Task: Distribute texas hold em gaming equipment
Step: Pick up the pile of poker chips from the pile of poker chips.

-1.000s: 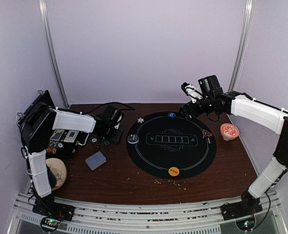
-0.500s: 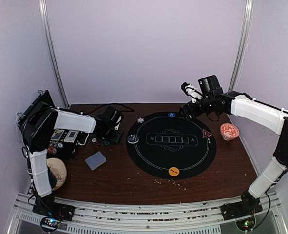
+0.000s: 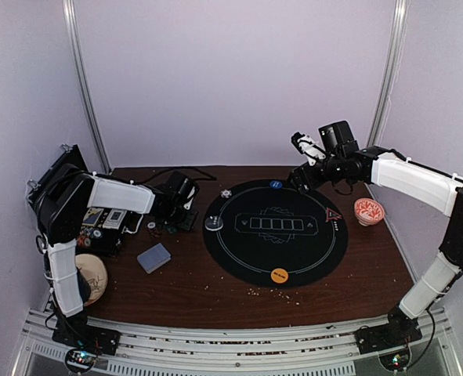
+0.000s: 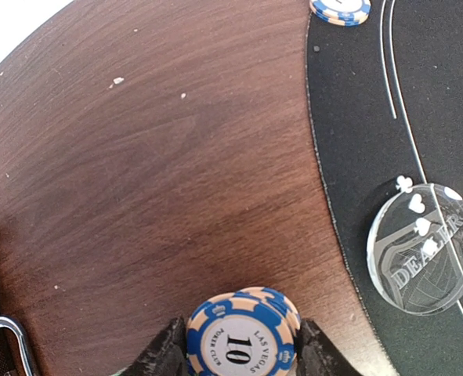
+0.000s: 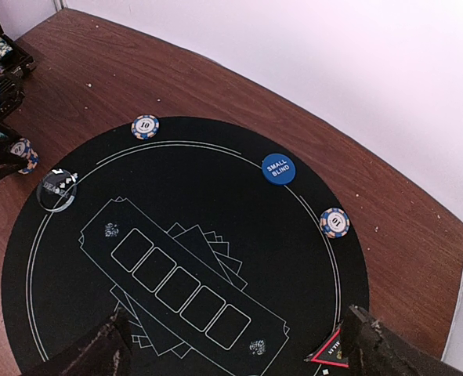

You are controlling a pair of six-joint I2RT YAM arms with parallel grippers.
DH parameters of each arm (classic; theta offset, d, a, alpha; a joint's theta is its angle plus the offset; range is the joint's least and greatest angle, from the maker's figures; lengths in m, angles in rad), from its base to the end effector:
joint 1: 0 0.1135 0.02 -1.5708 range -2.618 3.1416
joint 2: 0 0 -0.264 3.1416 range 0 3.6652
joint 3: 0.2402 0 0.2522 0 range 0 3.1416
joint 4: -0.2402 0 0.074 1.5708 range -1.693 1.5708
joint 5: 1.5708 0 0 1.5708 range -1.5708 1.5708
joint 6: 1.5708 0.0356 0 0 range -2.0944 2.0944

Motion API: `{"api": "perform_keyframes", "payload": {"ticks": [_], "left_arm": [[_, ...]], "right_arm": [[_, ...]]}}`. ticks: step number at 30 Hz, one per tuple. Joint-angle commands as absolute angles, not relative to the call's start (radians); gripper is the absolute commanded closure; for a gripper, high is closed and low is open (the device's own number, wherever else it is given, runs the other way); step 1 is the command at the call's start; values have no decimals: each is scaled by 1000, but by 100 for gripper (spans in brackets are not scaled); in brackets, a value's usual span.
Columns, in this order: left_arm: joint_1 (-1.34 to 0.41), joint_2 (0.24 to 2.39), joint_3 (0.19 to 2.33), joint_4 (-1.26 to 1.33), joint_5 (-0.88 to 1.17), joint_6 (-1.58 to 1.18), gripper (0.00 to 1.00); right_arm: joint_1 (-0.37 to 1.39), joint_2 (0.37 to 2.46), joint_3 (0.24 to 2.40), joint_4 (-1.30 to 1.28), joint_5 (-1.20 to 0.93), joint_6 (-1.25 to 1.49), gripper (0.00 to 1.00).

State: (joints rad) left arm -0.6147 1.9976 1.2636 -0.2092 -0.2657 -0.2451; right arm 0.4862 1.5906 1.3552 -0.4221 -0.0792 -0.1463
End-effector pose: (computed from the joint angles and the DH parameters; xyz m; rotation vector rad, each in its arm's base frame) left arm 0.3444 -0.2317 0.1466 0.3479 2.4428 -0.0340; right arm 0.3206 0.1726 0.3117 -0.7379 2.1148 0.2735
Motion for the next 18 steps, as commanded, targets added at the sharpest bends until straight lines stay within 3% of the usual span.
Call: {"api": "perform_keyframes", "payload": {"ticks": [1, 9, 18], "left_arm": [[-606, 2003, 1275, -184, -255, -250, 53], [-607, 1982, 1266, -176, -246, -254, 66], [-620, 1958, 1259, -167, -246, -252, 72]], "right_arm": [[489, 1578, 1344, -411, -83, -138, 6], [489, 1578, 1345, -411, -81, -138, 6], [490, 1578, 1345, -411, -80, -139, 6]]}}
